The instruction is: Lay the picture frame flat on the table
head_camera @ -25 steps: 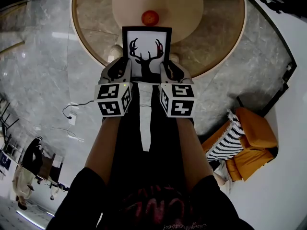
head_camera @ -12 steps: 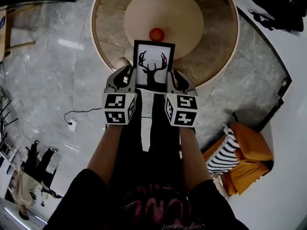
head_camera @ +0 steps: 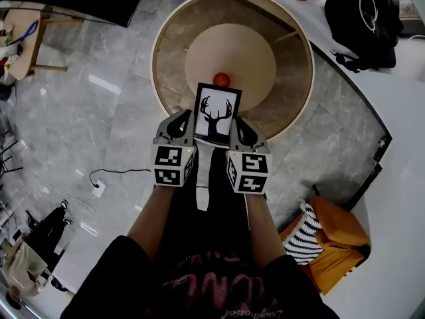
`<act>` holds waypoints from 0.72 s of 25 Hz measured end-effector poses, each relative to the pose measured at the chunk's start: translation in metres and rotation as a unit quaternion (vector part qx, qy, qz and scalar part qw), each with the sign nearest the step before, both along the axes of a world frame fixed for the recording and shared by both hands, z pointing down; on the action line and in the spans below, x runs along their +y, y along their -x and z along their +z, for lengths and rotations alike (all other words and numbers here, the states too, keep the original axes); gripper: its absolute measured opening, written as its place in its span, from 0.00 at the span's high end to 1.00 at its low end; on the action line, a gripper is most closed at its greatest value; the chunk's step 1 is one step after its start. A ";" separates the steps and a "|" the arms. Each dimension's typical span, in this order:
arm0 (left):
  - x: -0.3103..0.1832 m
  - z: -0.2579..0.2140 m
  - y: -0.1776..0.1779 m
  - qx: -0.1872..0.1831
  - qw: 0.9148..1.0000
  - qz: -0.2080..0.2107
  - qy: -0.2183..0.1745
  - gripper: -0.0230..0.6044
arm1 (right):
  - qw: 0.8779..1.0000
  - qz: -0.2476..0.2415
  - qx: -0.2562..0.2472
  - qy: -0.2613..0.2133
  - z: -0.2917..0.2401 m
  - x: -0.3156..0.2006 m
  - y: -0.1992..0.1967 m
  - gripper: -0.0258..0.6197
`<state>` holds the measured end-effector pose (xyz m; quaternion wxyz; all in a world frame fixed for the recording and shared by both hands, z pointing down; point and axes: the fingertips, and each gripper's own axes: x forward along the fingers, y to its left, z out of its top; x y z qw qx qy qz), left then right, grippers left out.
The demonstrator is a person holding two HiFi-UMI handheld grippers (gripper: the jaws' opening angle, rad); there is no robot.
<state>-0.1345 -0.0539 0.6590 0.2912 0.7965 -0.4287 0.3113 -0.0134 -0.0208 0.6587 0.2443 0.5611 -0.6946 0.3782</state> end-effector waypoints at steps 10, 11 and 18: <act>-0.012 -0.080 0.002 0.010 0.998 -0.011 -0.058 0.95 | 0.998 -0.019 0.004 -0.066 -0.080 -0.013 0.005 0.92; -0.011 -0.088 0.003 0.011 0.998 -0.013 -0.063 0.95 | 0.997 -0.020 0.005 -0.071 -0.087 -0.013 0.004 0.92; -0.006 -0.128 0.010 0.017 0.996 -0.027 -0.085 0.95 | 0.995 -0.018 0.005 -0.098 -0.129 -0.010 0.004 0.92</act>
